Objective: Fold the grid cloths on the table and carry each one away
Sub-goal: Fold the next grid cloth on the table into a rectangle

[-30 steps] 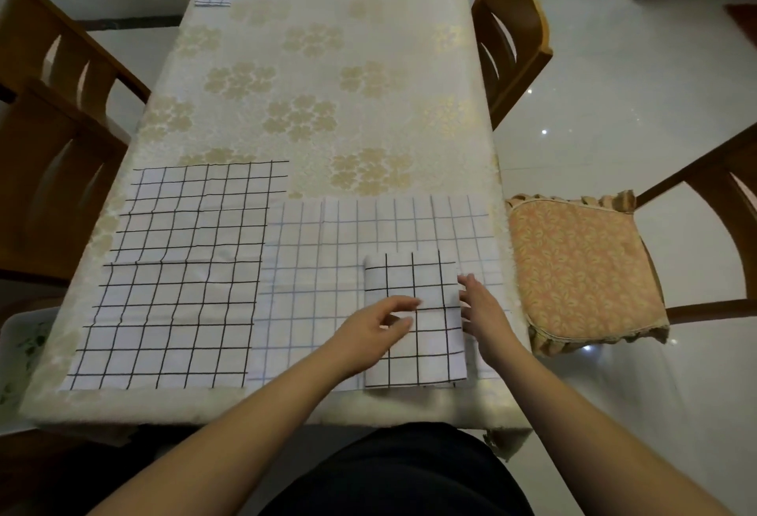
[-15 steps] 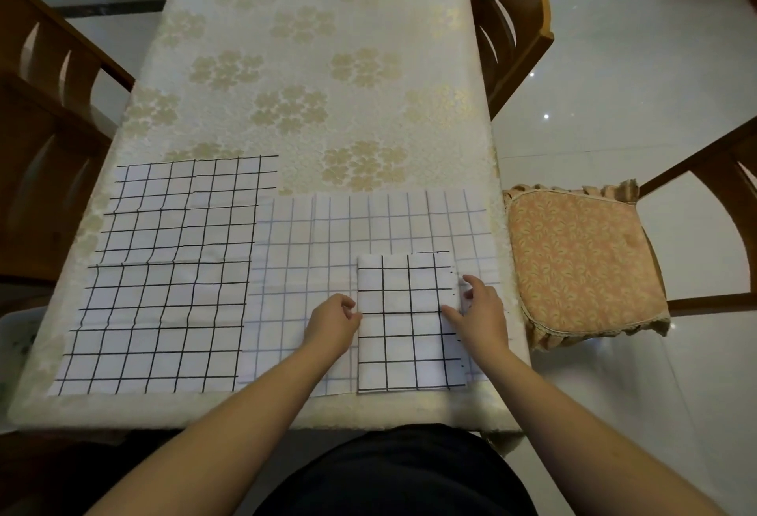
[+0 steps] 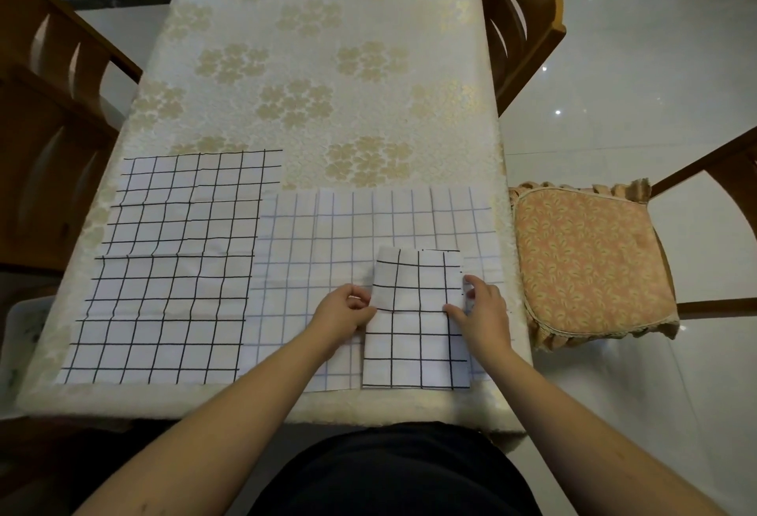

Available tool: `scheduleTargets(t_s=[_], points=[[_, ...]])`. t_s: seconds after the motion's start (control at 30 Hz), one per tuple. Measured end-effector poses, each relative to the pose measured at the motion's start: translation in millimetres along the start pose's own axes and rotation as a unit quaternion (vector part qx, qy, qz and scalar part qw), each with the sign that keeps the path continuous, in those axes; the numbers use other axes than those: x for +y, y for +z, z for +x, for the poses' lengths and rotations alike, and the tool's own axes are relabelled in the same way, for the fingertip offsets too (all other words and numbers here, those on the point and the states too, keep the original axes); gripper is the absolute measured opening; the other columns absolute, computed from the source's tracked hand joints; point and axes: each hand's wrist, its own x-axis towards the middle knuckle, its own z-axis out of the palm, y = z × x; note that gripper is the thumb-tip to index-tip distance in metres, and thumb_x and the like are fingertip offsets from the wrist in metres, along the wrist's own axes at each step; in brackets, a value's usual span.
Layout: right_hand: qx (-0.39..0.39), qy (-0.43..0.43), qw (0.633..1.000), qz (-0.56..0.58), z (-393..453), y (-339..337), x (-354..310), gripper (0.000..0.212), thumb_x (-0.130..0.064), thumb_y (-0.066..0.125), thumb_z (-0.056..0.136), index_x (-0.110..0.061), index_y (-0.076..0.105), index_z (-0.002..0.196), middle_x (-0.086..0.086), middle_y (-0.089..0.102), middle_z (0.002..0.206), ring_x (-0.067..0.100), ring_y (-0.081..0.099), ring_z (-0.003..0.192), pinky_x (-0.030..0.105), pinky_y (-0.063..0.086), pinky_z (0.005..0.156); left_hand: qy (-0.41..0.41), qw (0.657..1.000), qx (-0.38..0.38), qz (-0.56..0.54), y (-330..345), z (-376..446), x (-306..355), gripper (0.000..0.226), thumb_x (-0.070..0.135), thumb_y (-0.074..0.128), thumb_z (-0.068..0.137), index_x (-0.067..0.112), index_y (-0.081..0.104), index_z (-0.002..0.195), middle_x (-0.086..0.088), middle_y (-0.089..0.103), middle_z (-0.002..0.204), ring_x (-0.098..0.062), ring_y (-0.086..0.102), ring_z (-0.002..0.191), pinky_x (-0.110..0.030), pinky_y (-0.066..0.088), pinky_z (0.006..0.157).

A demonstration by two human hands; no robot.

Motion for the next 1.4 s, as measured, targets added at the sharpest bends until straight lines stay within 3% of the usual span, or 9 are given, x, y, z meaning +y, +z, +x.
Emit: scheduleTargets(t_s=[0.23,0.4,0.63,0.83,0.97,1.1,1.23,1.33,1.4], points=[[-0.014,0.038,0.995,0.090,6,-6,1,0.057,-0.025,0.072,0.086,-0.019,0.046,0.137,0.003,0.053,0.117,0.022,0.054,0.105,0.035,0.048,0.087,0.026,0.999,-0.034,-0.014,-4,-3,5,0.031,0.004,0.067,0.087,0.017,0.061,0.114,-0.004,0.073,0.095,-0.020,0.070,0.089,-0.027,0.058,0.078],[0.004,0.054,0.995,0.087,6,-10,-2,0.041,-0.023,0.056,0.097,-0.015,0.048,0.136,0.004,0.053,0.116,0.018,0.054,0.095,0.033,0.047,0.081,0.048,0.998,-0.027,-0.005,-7,-6,8,0.035,-0.007,0.058,0.084,0.023,0.063,0.102,0.004,0.070,0.087,-0.008,0.064,0.073,-0.014,0.052,0.064],[0.018,0.047,0.994,0.096,4,-15,-4,0.035,-0.019,0.047,0.100,-0.012,0.051,0.133,0.010,0.055,0.123,0.023,0.055,0.101,0.029,0.040,0.081,0.058,0.998,-0.018,0.027,-16,-7,-3,0.033,-0.003,0.060,0.083,0.021,0.070,0.102,-0.002,0.073,0.097,-0.020,0.070,0.090,-0.026,0.057,0.080],[0.029,0.037,0.993,0.107,3,-20,-4,0.033,-0.023,0.046,0.100,-0.011,0.054,0.130,0.009,0.057,0.121,0.019,0.055,0.093,0.029,0.040,0.075,0.075,0.997,-0.001,0.026,-21,-8,-10,0.023,-0.003,0.060,0.088,0.014,0.075,0.081,0.007,0.072,0.103,-0.003,0.065,0.095,-0.018,0.051,0.082],[0.025,0.021,0.993,0.117,2,-25,-7,0.032,-0.026,0.043,0.102,-0.014,0.055,0.129,0.006,0.057,0.120,0.018,0.055,0.094,0.028,0.039,0.073,0.072,0.997,0.005,0.034,-25,-8,-17,0.032,-0.006,0.054,0.089,0.016,0.074,0.079,0.007,0.072,0.103,-0.006,0.064,0.100,-0.022,0.051,0.086],[-0.001,-0.003,0.991,0.136,-3,-26,-14,0.028,-0.026,0.046,0.101,-0.018,0.060,0.124,0.001,0.062,0.117,0.016,0.057,0.101,0.026,0.039,0.077,0.079,0.996,-0.005,0.028,-28,-8,-21,0.027,0.000,0.053,0.093,0.017,0.071,0.083,0.003,0.070,0.102,-0.012,0.064,0.098,-0.018,0.050,0.079],[-0.053,-0.032,0.992,0.112,-12,-18,-25,0.027,-0.026,0.049,0.100,-0.018,0.063,0.122,-0.001,0.065,0.115,0.012,0.057,0.099,0.023,0.040,0.079,0.045,0.998,-0.018,-0.025,-28,-8,-20,0.026,0.010,0.045,0.096,0.013,0.070,0.090,-0.003,0.068,0.101,-0.023,0.065,0.099,-0.031,0.055,0.087],[-0.082,-0.065,0.992,0.071,-21,-9,-33,0.030,-0.025,0.050,0.100,-0.017,0.062,0.126,0.000,0.064,0.119,0.011,0.057,0.100,0.024,0.043,0.084,0.067,0.998,-0.010,-0.002,-27,-12,-21,0.007,0.022,0.061,0.094,0.017,0.066,0.094,0.001,0.067,0.097,-0.013,0.065,0.084,-0.022,0.052,0.072],[-0.105,-0.091,0.990,0.040,-24,-2,-38,0.033,-0.026,0.051,0.099,-0.017,0.059,0.130,0.002,0.062,0.126,0.015,0.058,0.109,0.028,0.046,0.090,0.089,0.996,-0.010,0.009,-26,-15,-22,0.010,0.017,0.069,0.089,0.018,0.062,0.096,0.003,0.065,0.095,-0.005,0.062,0.074,-0.017,0.048,0.067]])
